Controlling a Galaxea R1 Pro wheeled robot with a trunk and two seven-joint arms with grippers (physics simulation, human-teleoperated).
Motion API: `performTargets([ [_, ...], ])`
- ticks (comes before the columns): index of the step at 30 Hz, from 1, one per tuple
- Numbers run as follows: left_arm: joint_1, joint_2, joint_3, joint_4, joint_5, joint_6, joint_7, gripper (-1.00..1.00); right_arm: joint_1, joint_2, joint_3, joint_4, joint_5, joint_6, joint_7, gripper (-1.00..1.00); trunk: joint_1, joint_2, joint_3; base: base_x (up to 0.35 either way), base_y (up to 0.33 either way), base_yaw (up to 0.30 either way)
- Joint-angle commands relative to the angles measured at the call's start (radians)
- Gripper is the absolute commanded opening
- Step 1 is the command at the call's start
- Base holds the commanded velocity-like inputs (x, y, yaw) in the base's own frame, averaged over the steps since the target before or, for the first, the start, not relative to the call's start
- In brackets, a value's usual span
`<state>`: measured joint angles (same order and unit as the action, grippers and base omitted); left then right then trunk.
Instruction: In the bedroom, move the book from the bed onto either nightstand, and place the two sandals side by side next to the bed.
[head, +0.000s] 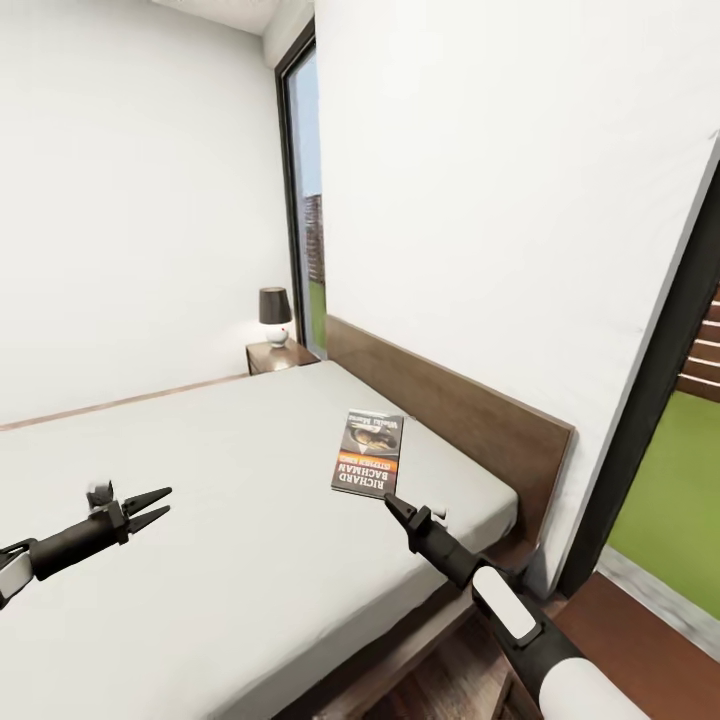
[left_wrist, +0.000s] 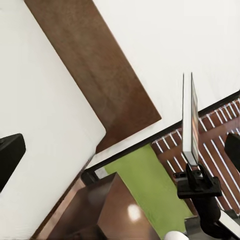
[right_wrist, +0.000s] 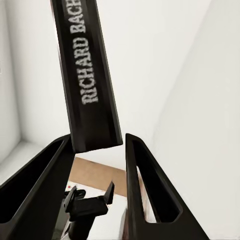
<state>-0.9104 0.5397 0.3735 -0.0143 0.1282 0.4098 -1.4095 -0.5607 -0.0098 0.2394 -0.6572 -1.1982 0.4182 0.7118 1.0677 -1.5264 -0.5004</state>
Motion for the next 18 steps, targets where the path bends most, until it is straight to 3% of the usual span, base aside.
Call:
performTargets([
  [1, -0.001, 0.000, -0.008, 0.000, 0.010, 0.011, -0.003, 1.00, -0.001, -0.001, 0.003, 0.000, -0.012, 0.007, 0.000, -1.00, 0.000, -0.001, -0.001, -0.229, 0.000, 0.206],
  [8, -0.001, 0.000, -0.008, 0.000, 0.010, 0.012, -0.003, 1.00, -0.001, -0.001, 0.004, 0.000, -0.012, 0.006, 0.000, -1.00, 0.000, -0.001, -0.001, -0.192, 0.000, 0.186],
  [18, -0.001, 0.000, -0.008, 0.000, 0.010, 0.012, -0.004, 1.00, -0.001, -0.001, 0.004, -0.001, -0.013, 0.007, 0.000, -1.00, 0.000, -0.001, -0.001, -0.042, 0.000, 0.167],
])
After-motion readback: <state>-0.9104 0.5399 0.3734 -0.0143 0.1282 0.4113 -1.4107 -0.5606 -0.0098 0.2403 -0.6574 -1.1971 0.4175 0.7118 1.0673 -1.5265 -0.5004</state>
